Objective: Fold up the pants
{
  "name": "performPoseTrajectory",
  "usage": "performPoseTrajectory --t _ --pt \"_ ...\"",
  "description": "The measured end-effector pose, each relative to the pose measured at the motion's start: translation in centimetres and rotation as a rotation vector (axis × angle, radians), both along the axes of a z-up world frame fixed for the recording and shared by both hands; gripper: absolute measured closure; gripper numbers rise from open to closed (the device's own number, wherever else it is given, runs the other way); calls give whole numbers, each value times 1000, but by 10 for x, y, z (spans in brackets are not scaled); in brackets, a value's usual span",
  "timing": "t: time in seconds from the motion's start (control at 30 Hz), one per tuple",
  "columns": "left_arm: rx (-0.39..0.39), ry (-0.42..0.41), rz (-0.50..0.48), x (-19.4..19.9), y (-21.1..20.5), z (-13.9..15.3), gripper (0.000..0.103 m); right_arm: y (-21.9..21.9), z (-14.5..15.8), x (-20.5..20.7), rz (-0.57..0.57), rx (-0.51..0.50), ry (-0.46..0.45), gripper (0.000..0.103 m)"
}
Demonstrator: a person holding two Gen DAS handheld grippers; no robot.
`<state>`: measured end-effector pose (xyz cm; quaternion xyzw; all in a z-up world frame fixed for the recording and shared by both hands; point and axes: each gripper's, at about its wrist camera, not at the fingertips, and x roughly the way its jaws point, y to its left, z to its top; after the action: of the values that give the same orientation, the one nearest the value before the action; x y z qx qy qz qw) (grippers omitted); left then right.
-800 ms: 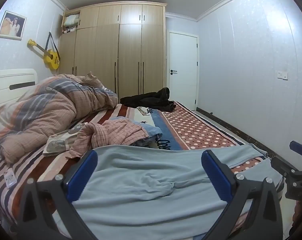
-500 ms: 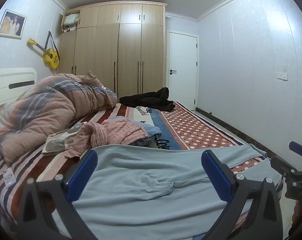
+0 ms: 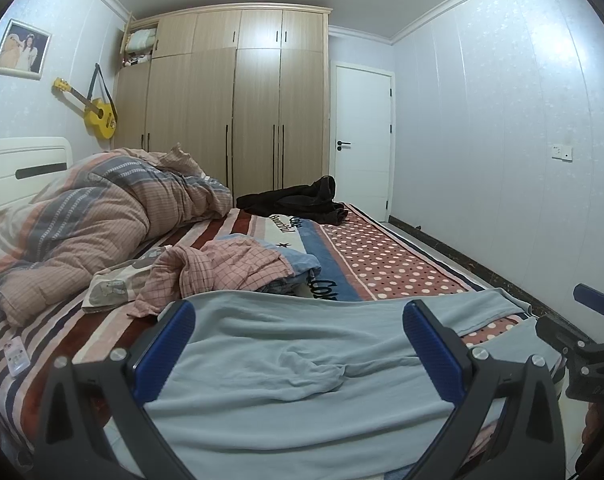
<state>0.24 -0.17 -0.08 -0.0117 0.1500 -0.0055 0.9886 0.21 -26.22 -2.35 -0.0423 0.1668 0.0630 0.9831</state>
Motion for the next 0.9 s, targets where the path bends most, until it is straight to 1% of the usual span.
performPoseTrajectory --t 0.17,0.27,0.9 --pt "-2 1 4 3 0 -1 1 12 -4 1 3 -1 4 1" --pt "-6 -5 2 -2 2 2 1 8 -2 -5 3 2 3 1" --pt "-15 -7 11 -2 4 1 1 9 -1 -7 0 7 6 1"
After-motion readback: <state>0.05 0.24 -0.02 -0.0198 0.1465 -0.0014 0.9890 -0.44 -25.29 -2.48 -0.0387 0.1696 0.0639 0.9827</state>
